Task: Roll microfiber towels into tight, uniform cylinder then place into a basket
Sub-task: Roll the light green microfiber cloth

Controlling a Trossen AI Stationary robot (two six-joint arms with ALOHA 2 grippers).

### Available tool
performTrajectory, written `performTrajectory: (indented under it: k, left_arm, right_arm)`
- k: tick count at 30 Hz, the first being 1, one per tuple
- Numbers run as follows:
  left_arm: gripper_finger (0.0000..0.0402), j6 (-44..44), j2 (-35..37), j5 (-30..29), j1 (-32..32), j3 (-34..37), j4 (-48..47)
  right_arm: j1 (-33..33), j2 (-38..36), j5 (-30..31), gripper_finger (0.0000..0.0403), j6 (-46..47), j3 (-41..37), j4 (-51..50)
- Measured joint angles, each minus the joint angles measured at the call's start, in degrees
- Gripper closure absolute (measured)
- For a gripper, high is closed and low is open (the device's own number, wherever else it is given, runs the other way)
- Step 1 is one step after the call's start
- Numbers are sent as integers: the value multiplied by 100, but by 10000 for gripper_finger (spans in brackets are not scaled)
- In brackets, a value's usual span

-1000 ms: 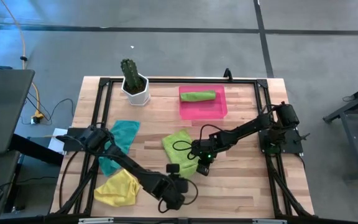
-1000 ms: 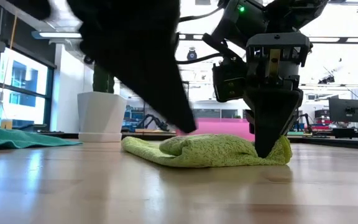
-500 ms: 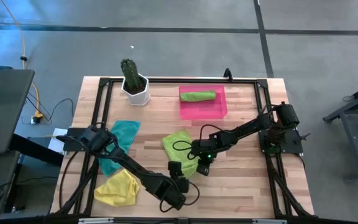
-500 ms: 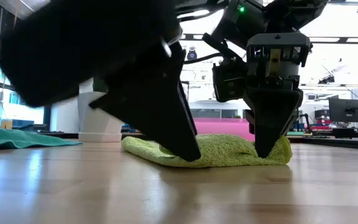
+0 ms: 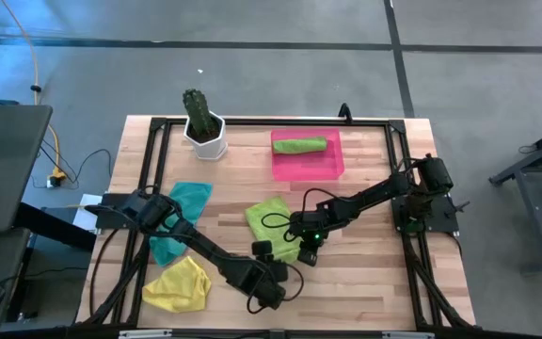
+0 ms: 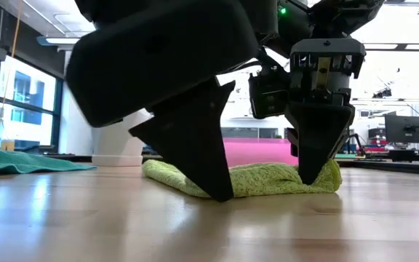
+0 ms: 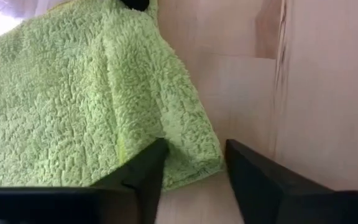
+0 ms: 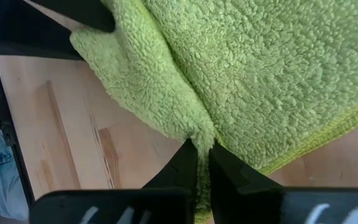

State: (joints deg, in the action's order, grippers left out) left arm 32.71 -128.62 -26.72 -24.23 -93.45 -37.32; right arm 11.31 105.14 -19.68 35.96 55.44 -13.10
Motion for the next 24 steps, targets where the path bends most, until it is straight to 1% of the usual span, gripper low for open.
performTrajectory:
  k: [5,6,7,8,12,14,16,19,24]
  left_arm:
    - [361,228,0,-123,0,0,-34]
    - [380,283,0,-137,6,0,-54]
    - [389,337,0,-137,22,0,-78]
    - [393,418,0,-136,25,0,-96]
    - [384,733,2,-85,25,0,-258]
    - [389,880,33,-17,27,0,-344]
    - [396,1007,39,58,27,0,-341]
    - [397,1190,99,163,28,2,-359]
    - [397,1575,253,197,29,4,-349]
  right_arm:
    - [-1,0,0,393,-43,0,0]
    - [-1,0,0,393,-44,0,0]
    - [0,0,0,393,-58,0,0]
    - [0,-3,0,393,-121,0,-1]
    - [0,-102,35,393,-487,-9,-22]
    - [0,-176,186,393,-793,-9,-6]
    - [26,-240,457,393,-1214,-9,-45]
    - [136,-295,1021,393,-1966,-7,-42]
    - [484,-299,1732,393,-2967,-4,-134]
